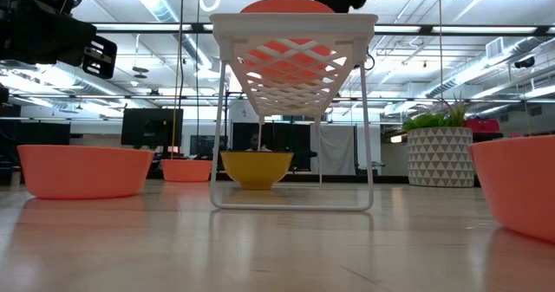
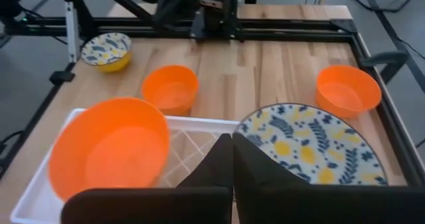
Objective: Pick & Place Mini bowls
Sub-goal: Stack the orange bowl on top of the orange bowl on the shelf
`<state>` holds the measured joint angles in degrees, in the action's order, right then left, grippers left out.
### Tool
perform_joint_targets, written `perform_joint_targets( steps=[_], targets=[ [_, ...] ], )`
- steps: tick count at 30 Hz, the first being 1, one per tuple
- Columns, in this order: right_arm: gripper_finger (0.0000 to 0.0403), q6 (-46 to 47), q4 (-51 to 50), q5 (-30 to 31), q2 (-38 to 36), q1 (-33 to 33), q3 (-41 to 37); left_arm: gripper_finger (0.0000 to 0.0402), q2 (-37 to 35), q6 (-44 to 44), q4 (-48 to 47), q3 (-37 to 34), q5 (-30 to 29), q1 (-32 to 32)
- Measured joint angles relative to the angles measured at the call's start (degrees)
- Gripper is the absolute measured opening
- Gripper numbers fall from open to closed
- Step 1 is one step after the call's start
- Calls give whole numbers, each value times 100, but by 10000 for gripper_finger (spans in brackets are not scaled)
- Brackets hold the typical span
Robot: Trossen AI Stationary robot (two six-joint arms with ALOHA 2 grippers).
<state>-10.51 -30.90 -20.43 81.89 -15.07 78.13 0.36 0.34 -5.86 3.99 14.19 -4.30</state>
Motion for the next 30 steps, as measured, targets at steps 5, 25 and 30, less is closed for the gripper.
perform_joint_targets(
  steps=[5, 25, 30],
  targets=[
    [0, 0, 0, 0, -26, 169, 0, 14, 0, 0, 4, 0, -2, 0],
    [0, 603, -30, 807, -26, 1481, 0, 14, -1, 0, 3, 0, -2, 0],
    [0, 885, -32, 863, -26, 1758, 0, 14, -2, 0, 2, 0, -2, 0]
  ],
)
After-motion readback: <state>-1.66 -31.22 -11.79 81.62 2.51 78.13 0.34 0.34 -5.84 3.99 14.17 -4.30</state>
